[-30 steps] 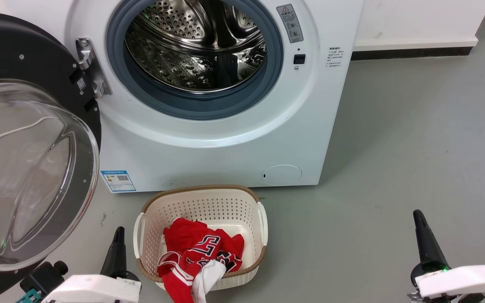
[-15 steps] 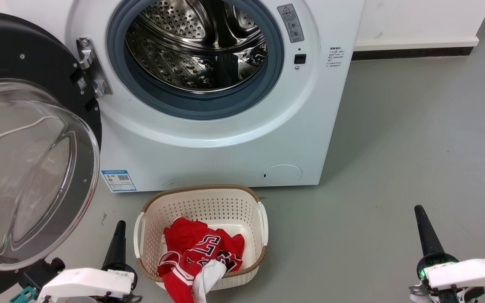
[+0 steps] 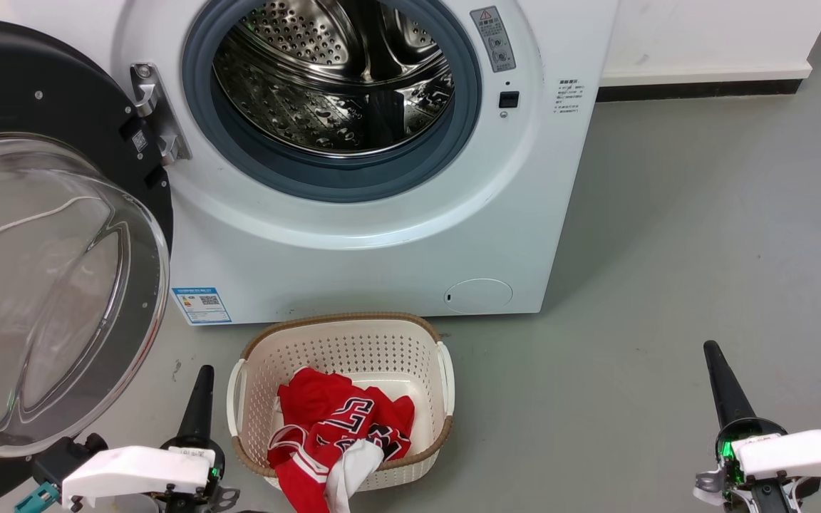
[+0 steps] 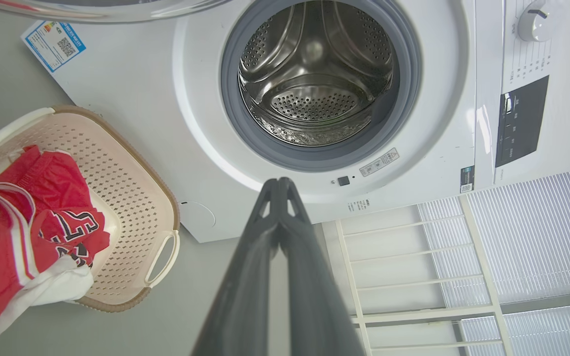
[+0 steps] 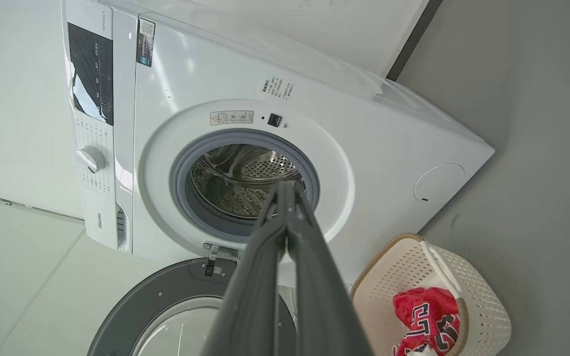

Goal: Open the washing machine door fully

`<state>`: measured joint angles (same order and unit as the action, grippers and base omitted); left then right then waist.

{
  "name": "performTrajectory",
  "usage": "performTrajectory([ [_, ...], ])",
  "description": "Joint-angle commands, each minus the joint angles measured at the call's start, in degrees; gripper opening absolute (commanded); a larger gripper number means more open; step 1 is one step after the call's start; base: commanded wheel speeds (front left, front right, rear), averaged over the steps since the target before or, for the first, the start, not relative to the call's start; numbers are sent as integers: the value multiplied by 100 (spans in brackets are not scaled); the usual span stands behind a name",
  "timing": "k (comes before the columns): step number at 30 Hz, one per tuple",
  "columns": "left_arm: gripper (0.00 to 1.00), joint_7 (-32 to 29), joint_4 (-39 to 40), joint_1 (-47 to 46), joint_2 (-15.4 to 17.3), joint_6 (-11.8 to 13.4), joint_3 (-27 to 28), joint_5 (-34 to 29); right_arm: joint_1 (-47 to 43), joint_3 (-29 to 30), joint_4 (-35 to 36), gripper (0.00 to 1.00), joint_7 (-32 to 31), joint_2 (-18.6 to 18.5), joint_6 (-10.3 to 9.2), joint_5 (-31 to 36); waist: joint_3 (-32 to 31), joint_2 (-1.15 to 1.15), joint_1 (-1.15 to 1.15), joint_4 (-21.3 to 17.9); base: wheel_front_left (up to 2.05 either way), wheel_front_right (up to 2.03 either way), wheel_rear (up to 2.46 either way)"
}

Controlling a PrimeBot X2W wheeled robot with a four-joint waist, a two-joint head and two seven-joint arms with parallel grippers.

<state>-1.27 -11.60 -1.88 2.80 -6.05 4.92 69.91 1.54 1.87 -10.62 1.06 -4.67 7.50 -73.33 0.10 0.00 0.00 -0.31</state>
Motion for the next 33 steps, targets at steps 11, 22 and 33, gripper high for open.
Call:
performTrajectory([
  [11,0,-171,-56,-227,11,-62,61,683,233,77,-84,0,-174,-18,-1,-645,2,0,0,8,0,0,0],
  [22,0,-297,-127,-313,12,-102,100,1226,326,135,-172,0,-322,-4,-1,-1149,4,0,0,15,0,0,0],
  [33,0,-438,-203,-405,11,-134,143,1815,418,206,-270,0,-477,14,-2,-1692,6,0,0,24,0,0,0],
])
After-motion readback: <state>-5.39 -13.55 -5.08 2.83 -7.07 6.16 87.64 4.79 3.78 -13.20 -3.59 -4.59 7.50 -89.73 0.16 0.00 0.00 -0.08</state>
